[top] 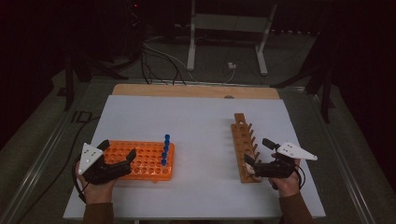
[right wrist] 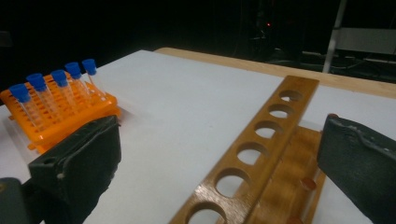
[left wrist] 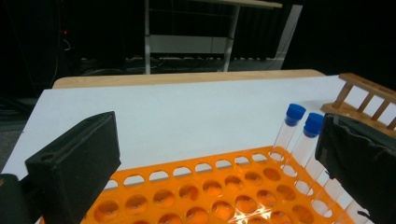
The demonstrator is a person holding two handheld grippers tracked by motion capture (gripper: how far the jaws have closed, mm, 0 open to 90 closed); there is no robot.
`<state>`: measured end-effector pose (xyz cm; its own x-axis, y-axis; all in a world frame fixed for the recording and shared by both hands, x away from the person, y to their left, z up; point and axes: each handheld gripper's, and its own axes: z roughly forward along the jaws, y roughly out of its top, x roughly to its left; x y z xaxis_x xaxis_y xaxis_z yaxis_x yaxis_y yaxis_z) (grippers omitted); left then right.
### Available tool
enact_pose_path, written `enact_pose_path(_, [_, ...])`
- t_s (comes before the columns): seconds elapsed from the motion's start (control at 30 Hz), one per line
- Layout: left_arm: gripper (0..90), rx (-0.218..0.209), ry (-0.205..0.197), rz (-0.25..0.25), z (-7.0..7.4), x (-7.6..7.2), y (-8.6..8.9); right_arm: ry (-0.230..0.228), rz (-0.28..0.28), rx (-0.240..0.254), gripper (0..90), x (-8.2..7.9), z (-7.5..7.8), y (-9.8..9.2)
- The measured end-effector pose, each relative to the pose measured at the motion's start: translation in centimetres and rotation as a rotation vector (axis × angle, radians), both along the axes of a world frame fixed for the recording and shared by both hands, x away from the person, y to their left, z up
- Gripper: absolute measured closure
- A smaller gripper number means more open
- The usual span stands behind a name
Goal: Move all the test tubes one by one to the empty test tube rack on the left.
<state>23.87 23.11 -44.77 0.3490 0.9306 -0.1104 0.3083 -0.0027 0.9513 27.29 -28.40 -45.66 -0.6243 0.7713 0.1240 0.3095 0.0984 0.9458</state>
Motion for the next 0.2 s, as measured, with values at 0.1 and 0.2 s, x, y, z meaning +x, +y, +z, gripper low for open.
enact_pose_path(0.1, [0.6,-0.001,0.002,0.004,-0.14,0.04,-0.1,0.008,-0.003,-0.002,0.4,-0.01,-0.32,-0.14])
enact_pose_path(0.2, [0.6,0.002,0.002,0.005,-0.23,0.05,-0.21,0.013,-0.003,-0.016,0.4,0.03,-0.6,-0.09])
